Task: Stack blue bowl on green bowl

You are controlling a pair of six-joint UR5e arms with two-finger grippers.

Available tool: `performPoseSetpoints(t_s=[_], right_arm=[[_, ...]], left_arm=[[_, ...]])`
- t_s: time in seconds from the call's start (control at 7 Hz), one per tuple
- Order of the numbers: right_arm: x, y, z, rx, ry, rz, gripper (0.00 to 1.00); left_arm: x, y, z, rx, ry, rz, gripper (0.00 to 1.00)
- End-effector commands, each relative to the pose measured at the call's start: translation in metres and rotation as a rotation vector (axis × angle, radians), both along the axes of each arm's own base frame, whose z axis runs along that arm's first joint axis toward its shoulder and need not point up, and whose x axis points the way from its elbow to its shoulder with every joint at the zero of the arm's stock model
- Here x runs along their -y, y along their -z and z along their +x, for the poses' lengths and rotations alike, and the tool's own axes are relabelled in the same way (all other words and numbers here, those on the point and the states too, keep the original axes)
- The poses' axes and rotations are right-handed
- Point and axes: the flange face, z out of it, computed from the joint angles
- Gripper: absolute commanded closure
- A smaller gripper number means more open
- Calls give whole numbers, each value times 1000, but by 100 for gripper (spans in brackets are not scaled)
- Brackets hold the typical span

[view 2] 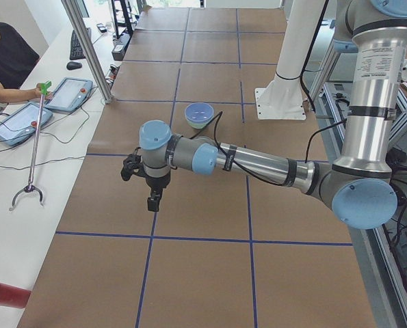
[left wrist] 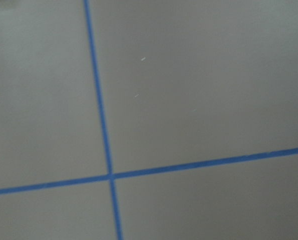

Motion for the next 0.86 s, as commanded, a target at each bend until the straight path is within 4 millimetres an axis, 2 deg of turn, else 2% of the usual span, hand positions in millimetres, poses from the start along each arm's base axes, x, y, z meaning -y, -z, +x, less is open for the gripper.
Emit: performPoseSetpoints(t_s=[0.0,0.14,0.29,0.71], right_arm=[[0,0,0,0,0,0,0],[0,0,0,0,0,0,0],[0,0,0,0,0,0,0],[0,0,0,0,-1,-1,0]], left_arm=[[-45,-53,-18,-50,3,-75,0],[-67,-70,-23,-47,13,-99,0],[-71,-75,-30,-41,29,-101,0],[-73,-77,-34,-37,39,-106,0]])
